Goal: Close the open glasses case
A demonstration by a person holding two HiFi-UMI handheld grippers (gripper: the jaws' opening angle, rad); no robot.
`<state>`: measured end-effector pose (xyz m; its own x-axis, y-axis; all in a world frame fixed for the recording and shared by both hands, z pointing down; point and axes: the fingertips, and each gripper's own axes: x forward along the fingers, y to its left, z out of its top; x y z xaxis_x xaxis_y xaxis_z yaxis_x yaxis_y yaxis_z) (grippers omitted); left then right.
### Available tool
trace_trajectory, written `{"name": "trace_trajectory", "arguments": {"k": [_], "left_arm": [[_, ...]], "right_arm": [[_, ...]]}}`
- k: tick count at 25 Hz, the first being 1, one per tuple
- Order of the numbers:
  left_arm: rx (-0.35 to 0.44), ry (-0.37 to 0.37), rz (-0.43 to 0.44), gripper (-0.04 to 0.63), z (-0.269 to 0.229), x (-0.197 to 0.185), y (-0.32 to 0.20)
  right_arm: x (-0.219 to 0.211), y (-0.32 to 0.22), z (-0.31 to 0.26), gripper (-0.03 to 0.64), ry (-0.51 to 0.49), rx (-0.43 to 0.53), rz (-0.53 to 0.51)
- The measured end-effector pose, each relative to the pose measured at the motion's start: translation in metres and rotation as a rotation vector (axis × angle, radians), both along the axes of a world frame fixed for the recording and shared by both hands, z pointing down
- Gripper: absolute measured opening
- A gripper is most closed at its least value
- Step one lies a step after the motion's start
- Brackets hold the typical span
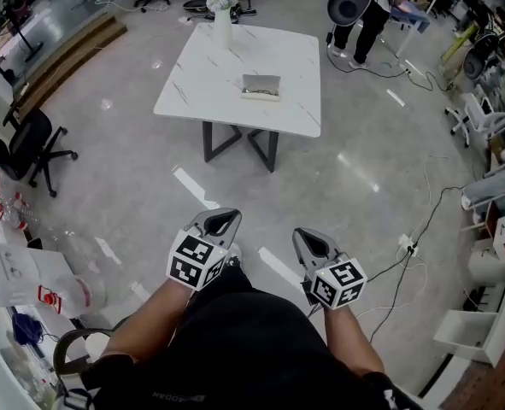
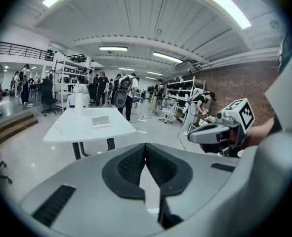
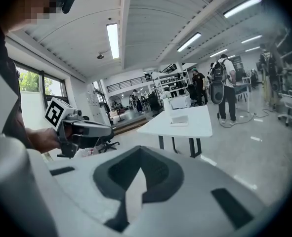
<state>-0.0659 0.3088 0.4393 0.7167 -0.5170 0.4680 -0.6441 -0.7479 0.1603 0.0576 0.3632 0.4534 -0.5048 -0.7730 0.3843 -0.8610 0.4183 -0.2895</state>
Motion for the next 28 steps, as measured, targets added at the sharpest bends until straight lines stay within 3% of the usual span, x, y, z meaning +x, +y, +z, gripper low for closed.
{"name": "trace_trajectory", "arguments": {"k": [15, 28], "left_arm": [[0.027, 0.031, 0.055, 0.005, -0.007, -0.013, -0.137], [0.015, 0.054, 0.038, 0.005, -0.002, -0.023, -0.188]], "right_arm": [[-0.016, -0.136, -0.009, 0.002, 0.04, 0.036, 0.044], [-0.014, -0.179, -0.006, 0.002, 0.076, 0.023, 0.046]]}}
